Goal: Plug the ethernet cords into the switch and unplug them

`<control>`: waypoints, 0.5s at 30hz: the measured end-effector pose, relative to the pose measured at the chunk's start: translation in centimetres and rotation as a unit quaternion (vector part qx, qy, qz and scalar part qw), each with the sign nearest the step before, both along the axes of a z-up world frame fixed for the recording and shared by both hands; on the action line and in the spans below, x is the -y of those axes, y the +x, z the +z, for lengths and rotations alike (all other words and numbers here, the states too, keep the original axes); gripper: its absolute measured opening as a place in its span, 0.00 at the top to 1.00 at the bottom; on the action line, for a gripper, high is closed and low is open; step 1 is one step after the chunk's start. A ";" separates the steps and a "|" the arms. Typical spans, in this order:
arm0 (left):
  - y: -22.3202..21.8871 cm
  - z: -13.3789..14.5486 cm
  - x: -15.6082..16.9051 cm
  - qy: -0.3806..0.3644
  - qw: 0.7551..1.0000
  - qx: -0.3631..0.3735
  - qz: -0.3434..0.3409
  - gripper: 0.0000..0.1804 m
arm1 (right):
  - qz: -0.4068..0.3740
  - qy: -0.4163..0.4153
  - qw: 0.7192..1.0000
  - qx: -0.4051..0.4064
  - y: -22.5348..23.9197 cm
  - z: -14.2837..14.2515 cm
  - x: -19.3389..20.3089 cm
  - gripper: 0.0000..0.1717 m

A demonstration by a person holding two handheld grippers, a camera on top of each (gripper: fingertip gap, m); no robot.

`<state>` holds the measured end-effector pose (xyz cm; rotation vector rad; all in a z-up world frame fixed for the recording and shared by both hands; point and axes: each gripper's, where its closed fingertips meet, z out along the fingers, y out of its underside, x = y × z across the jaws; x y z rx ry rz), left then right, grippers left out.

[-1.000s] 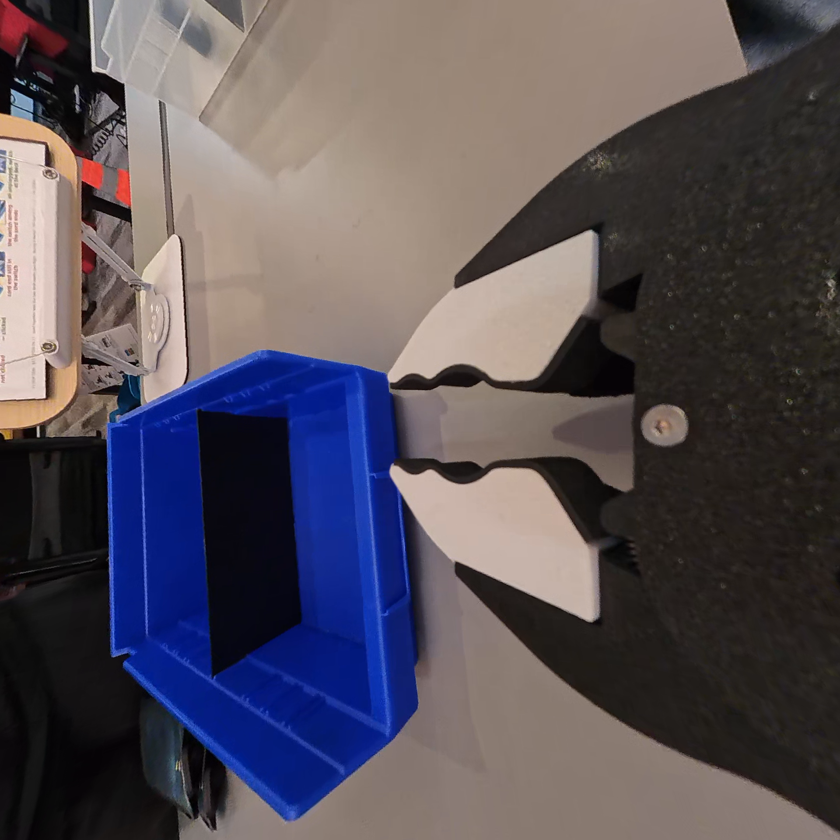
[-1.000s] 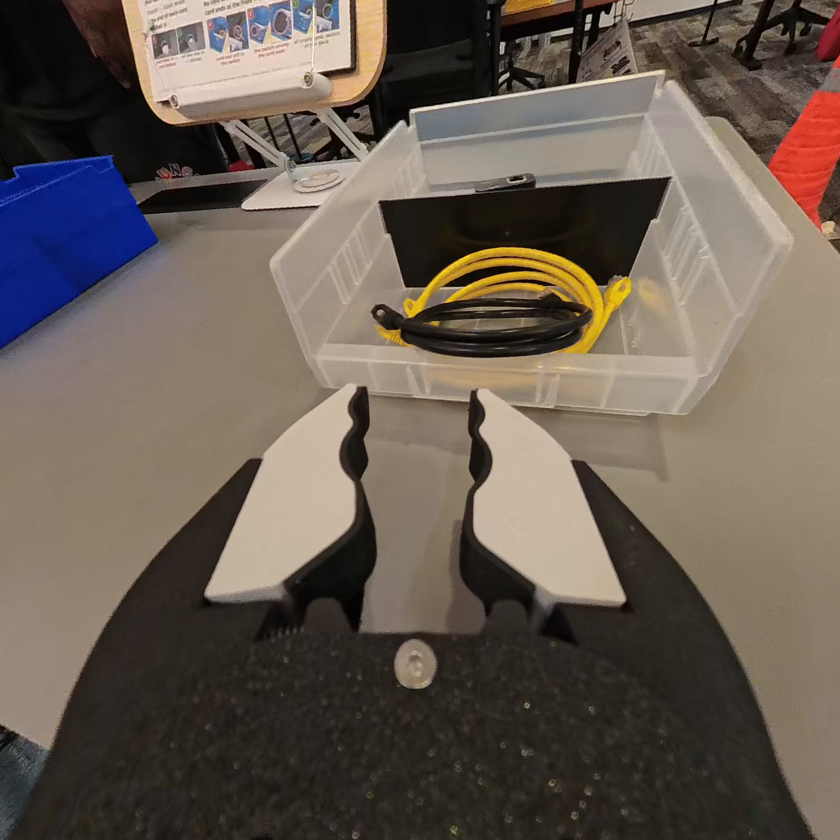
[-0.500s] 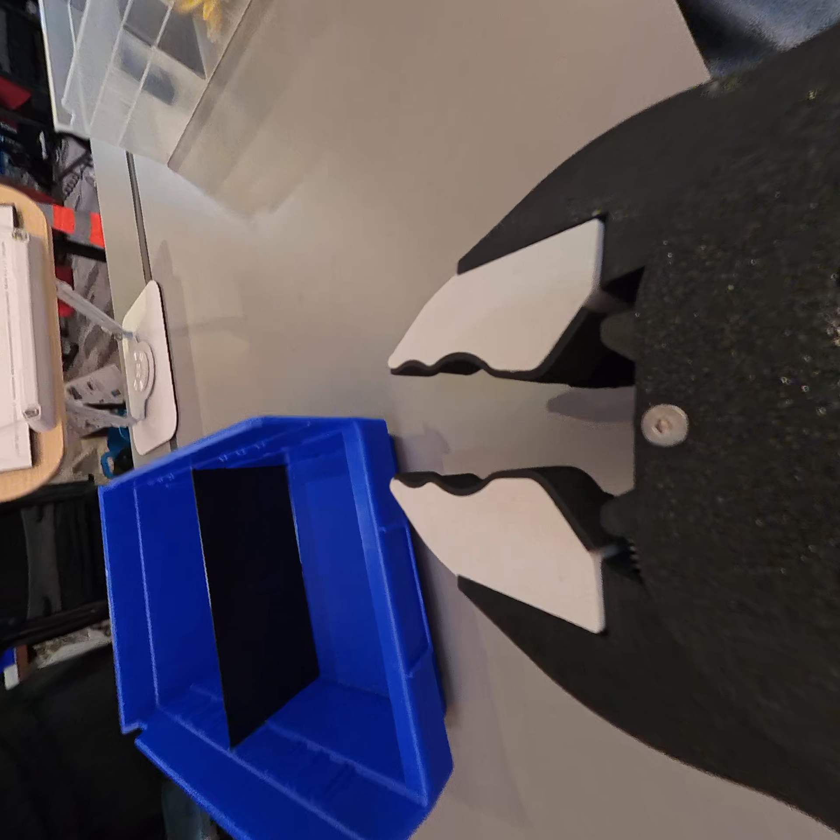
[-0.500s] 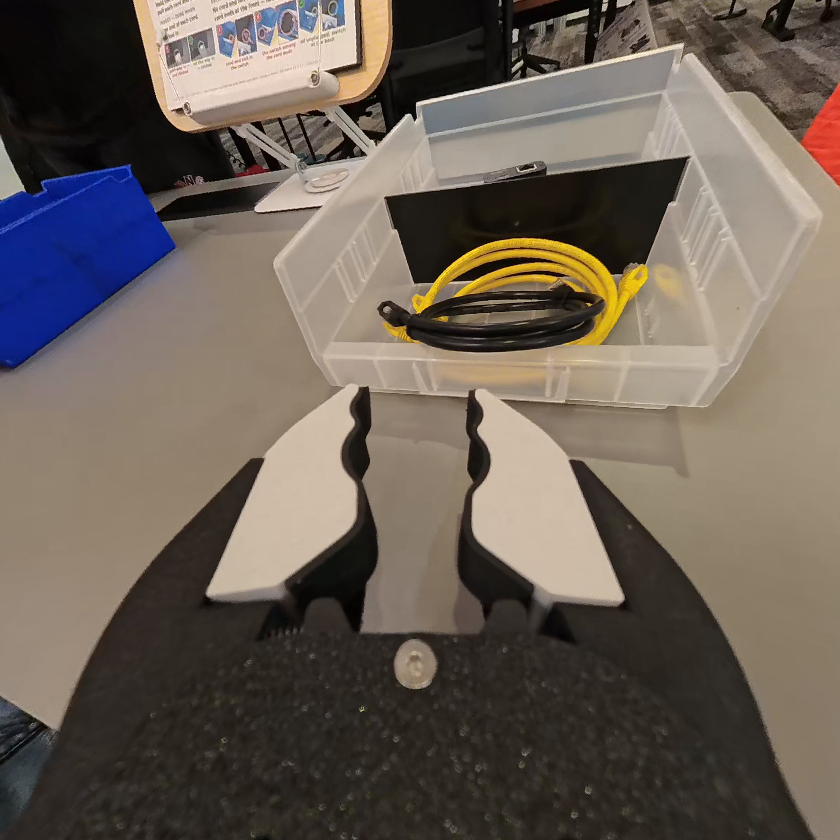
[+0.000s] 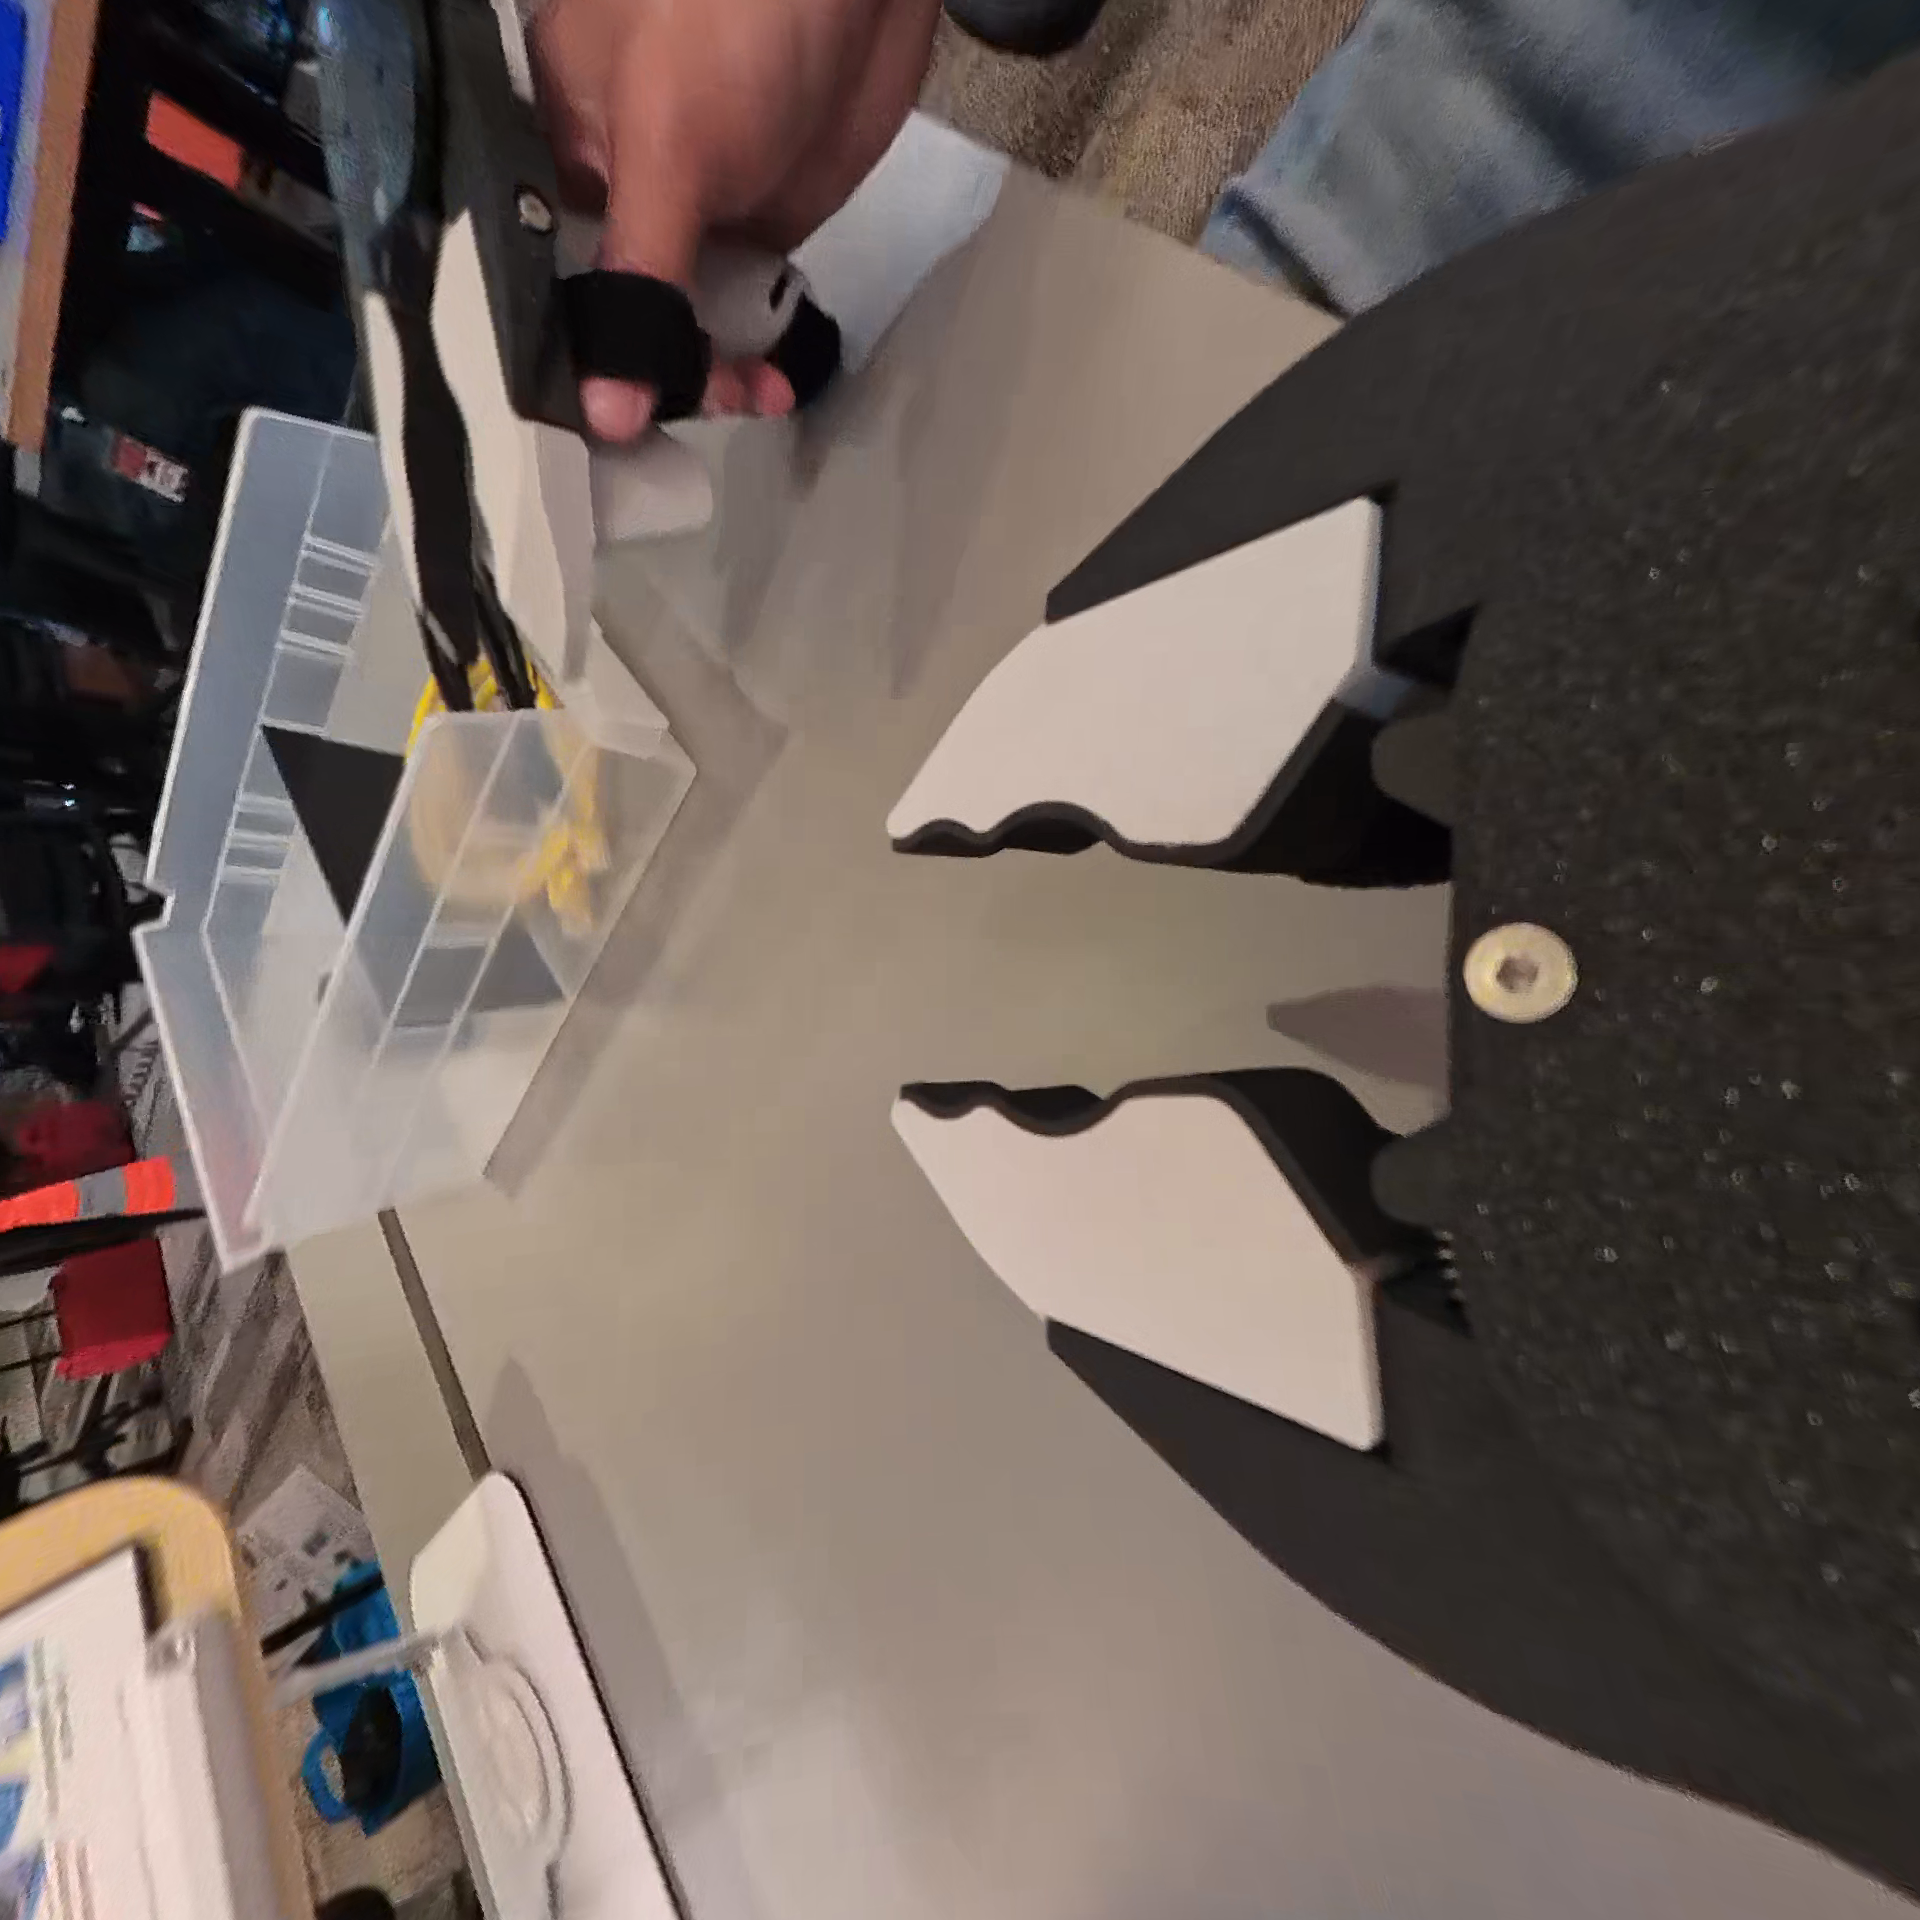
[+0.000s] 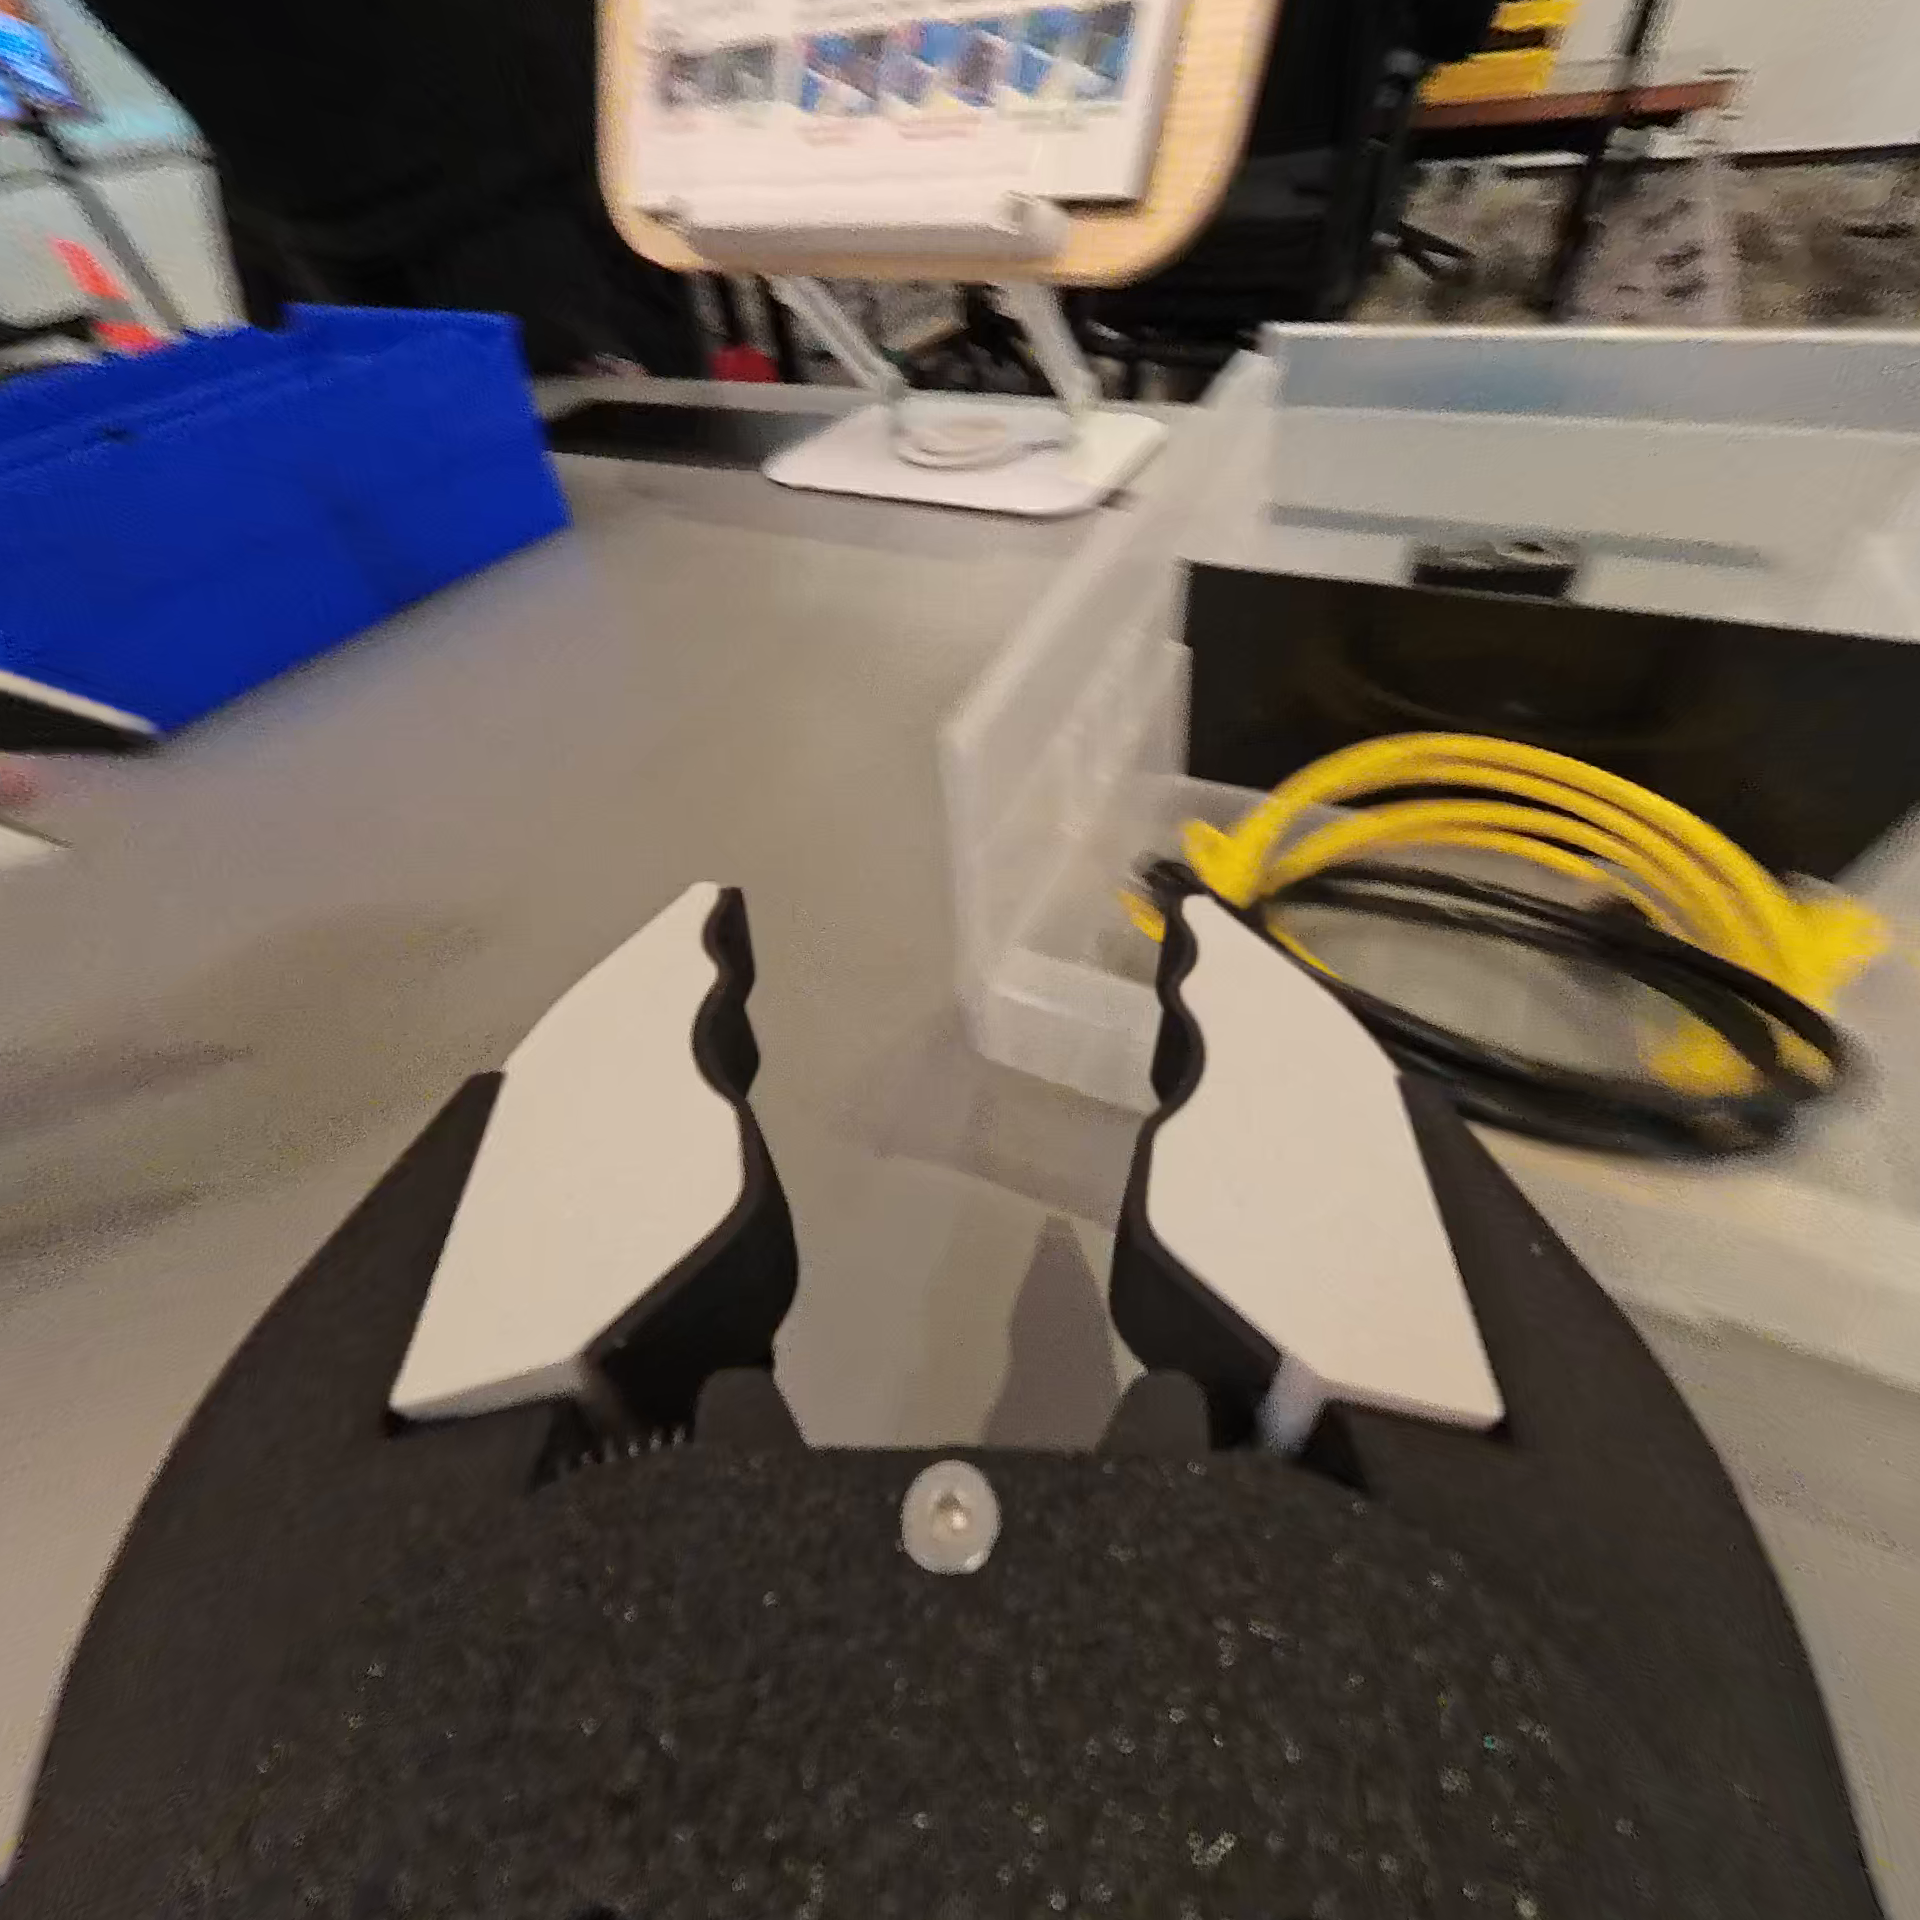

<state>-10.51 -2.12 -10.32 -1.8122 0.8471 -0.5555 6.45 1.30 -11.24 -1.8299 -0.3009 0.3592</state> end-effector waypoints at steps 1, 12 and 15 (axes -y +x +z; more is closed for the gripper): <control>1.2 -0.5 -0.4 0.002 1.000 -0.009 -0.003 0.77 | 0.030 0.007 0.999 -0.014 -1.7 0.2 -0.4 0.56; 9.0 -2.1 -8.1 -0.037 0.999 0.008 0.033 0.62 | 0.134 0.087 0.981 -0.112 0.1 8.6 4.8 0.62; 8.7 -2.0 -10.5 -0.047 0.995 -0.011 0.084 0.81 | -0.042 0.099 0.994 -0.012 6.4 6.8 4.1 0.59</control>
